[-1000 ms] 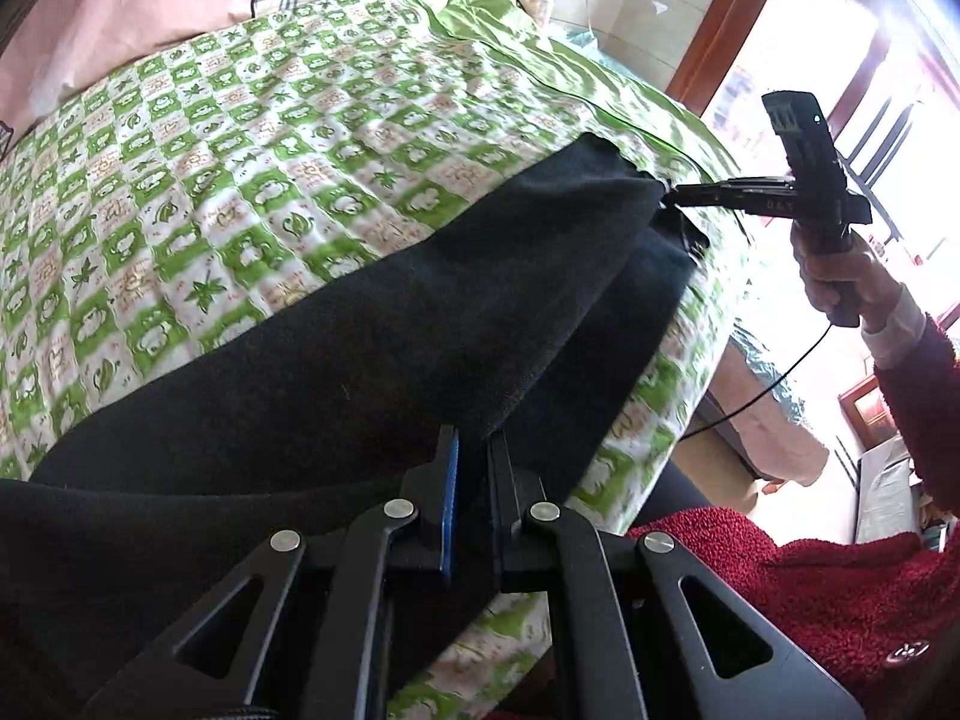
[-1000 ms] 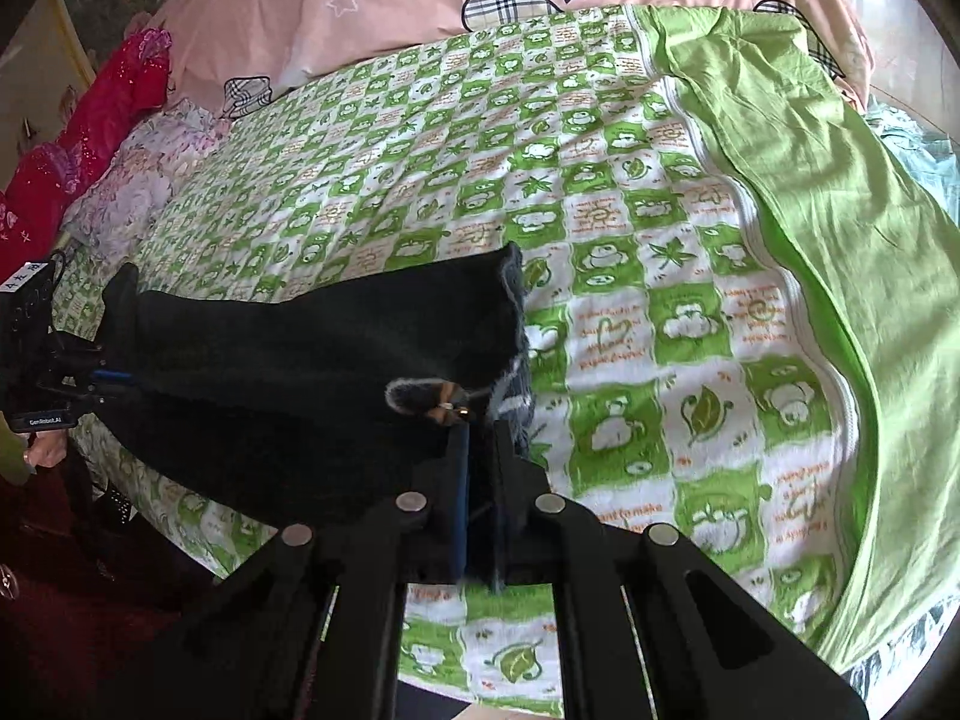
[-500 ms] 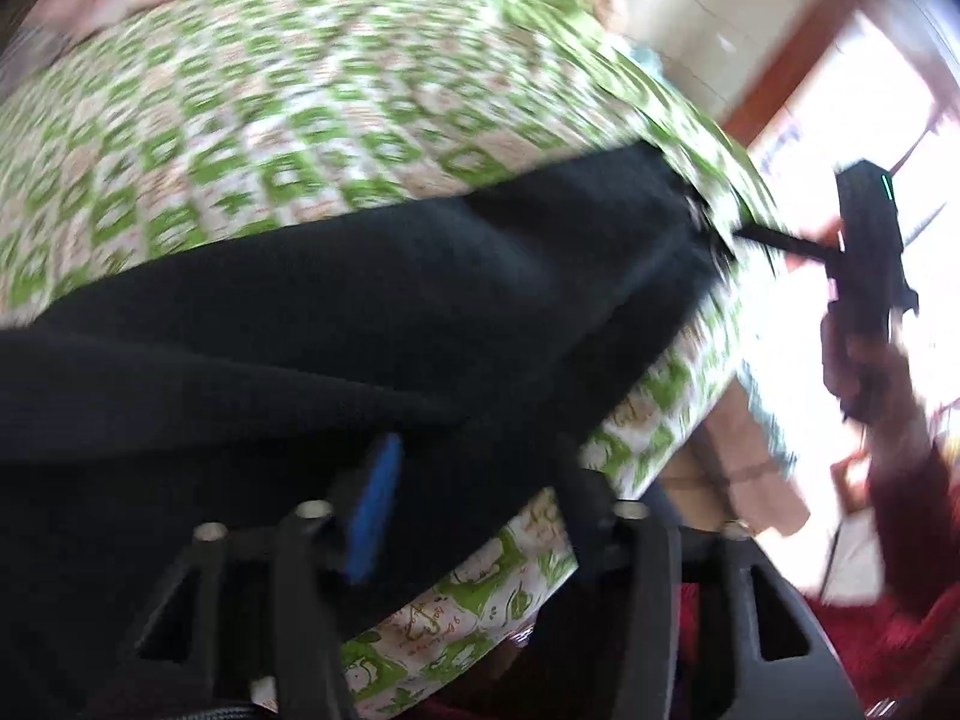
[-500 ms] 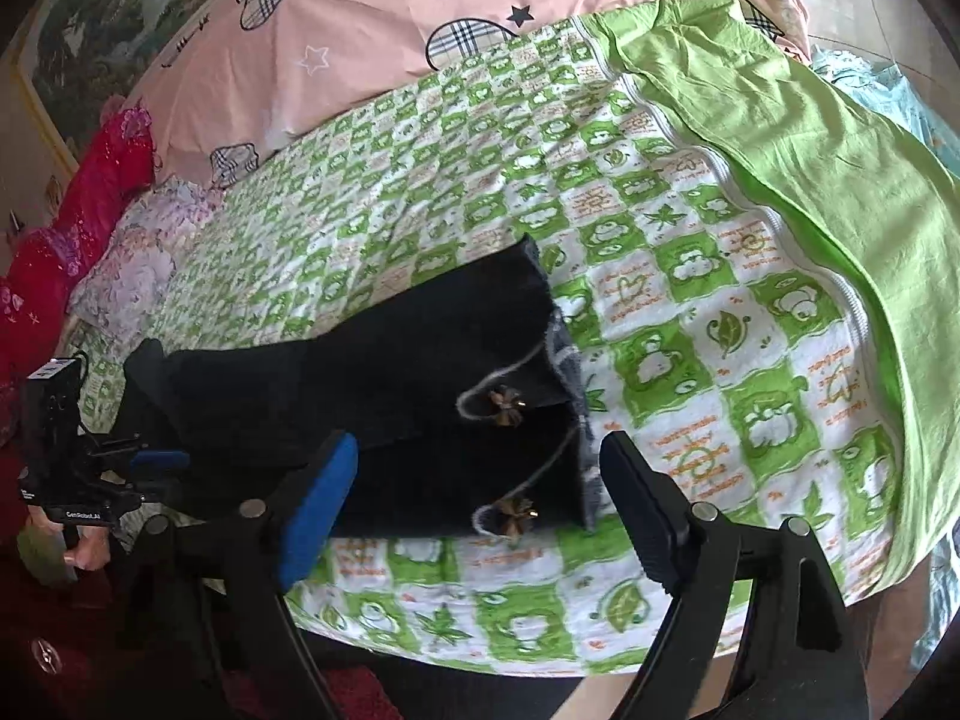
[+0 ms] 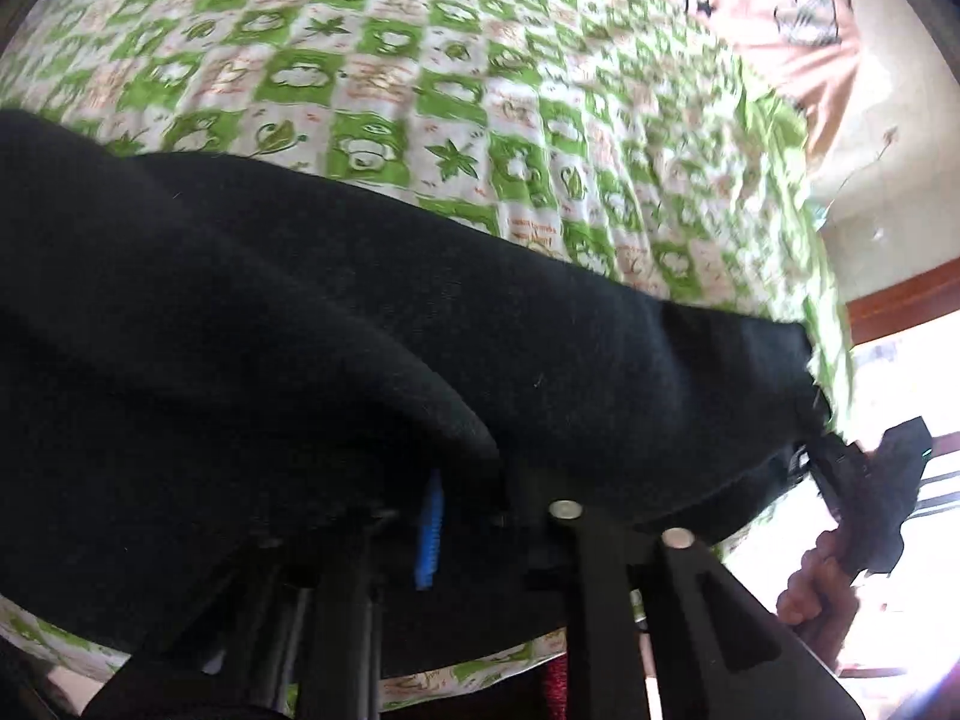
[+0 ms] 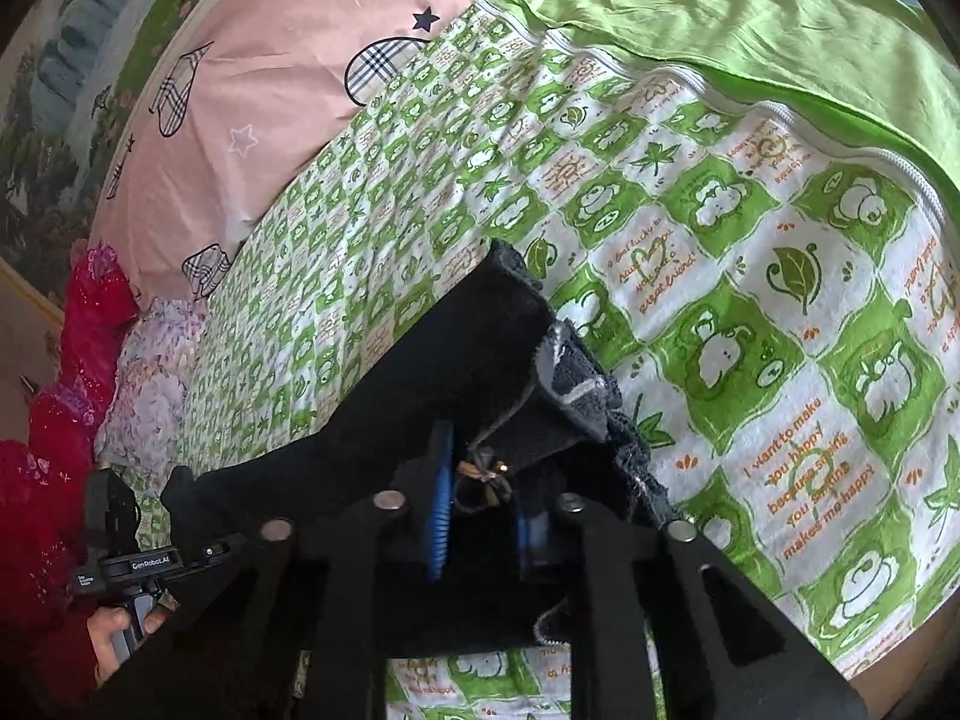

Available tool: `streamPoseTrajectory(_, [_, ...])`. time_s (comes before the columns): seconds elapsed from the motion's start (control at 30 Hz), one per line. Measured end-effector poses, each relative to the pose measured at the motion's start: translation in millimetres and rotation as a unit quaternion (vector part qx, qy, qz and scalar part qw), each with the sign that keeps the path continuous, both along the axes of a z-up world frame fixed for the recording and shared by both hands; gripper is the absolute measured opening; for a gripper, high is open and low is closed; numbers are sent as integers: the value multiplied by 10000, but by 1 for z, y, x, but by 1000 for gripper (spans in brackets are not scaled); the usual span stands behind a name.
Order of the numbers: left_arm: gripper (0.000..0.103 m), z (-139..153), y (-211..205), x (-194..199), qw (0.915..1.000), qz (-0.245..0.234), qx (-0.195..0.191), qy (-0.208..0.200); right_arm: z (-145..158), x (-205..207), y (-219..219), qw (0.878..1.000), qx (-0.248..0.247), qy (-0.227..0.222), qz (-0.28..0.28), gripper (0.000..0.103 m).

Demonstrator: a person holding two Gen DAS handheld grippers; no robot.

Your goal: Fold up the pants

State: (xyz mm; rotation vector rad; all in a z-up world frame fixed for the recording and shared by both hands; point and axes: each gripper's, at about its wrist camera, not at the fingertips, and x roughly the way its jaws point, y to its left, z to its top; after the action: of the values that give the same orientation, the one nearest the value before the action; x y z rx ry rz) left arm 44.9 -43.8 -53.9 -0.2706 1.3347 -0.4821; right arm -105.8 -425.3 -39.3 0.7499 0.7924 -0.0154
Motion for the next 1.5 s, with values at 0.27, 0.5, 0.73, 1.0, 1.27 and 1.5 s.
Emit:
streamPoseTrajectory(0.27, [5,37,11,-36,9962,-417,-134,-754,39,-52,16,9971,-702,-169,224,8])
streamPoseTrajectory(0.5, [8,-4,5,-49,9953,-778,134,-556,4,-46,14,9927,-1108,465,91,18])
streamPoseTrajectory(0.73, [51,34,45,-62,9954,-582,68,-754,62,-73,13,9825,-1843,-98,-258,72])
streamPoseTrajectory(1.0, [62,72,116,10,9949,682,542,-499,68,1,102,9785,-836,-756,1729,72])
streamPoseTrajectory(1.27, [62,71,138,128,9792,1082,1667,417,47,75,254,9162,-802,-596,3880,72])
streamPoseTrajectory(1.5, [37,24,132,155,9659,767,2215,1104,26,109,315,8824,-970,-320,4593,72])
